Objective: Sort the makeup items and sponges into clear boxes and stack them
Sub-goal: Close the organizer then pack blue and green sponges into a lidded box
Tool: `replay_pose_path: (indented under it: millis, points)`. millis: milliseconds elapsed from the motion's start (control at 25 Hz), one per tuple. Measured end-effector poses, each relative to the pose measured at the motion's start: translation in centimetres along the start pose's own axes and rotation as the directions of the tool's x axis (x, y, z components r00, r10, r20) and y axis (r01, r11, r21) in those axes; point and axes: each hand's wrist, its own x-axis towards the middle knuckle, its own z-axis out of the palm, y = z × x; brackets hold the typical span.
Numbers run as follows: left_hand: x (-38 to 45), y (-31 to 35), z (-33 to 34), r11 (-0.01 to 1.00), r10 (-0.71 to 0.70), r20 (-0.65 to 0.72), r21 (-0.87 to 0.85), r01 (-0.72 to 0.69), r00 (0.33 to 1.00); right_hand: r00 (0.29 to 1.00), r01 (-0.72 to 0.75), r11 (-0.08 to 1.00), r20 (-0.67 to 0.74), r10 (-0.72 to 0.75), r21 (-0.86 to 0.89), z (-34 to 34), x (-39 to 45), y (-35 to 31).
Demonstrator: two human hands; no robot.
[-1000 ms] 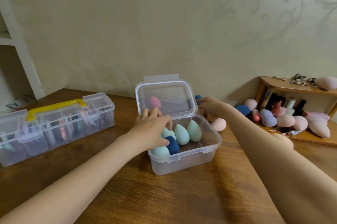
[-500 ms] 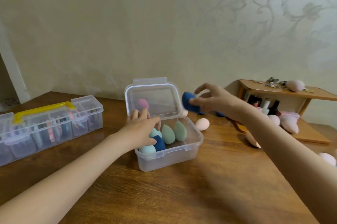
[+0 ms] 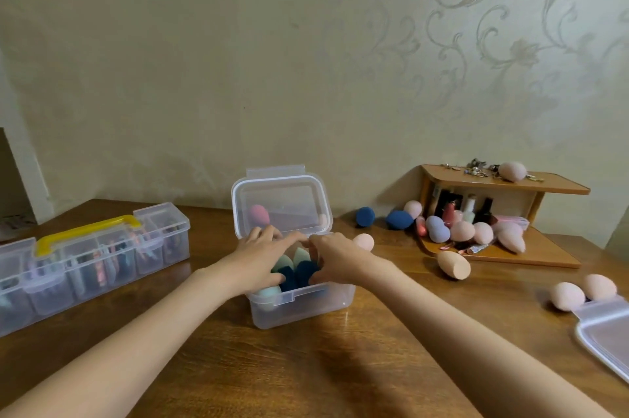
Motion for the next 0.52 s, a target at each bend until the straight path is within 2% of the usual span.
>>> replay_pose_path:
  millis: [120,240,320,400,440,480,520]
  points:
    - [0.1,-0.1,-0.1,0.999,0.013,0.022,0.041,-0.013,1.000,0.999,0.025,0.999,-0.035,-0.026,-0.026,0.6,0.2,0.0]
    - [0.3,0.1,-0.2,0.991,0.033,0.066,0.128,-0.041,0.997,0.999,0.042,0.998,0.023,-0.041,-0.041,0.1,-0.1,0.0]
    - [0.5,0.3,-0.3,0.990,0.049,0.072,0.126,-0.058,0.996,0.999,0.032,0.999,0.023,-0.032,0.009,-1.7,-0.7,0.8]
    - [0.8,0.3,-0.3,0.990,0.082,0.066,0.111,-0.089,0.994,0.986,-0.059,0.996,-0.150,0.069,0.066,-4.0,0.1,3.0]
    - [1.0,0.5,-0.3,0.989,0.102,0.068,0.105,-0.108,0.993,0.956,-0.129,0.988,-0.252,0.147,0.084,-4.7,0.8,4.7]
    - [1.2,0.7,-0.2,0.988,0.115,0.071,0.099,-0.122,0.991,0.921,-0.214,0.972,-0.313,0.233,0.095,-5.1,1.6,6.6]
    - [1.3,0.9,-0.1,0.987,0.123,0.071,0.096,-0.130,0.990,0.898,-0.299,0.950,-0.309,0.313,0.095,-5.1,2.3,8.3]
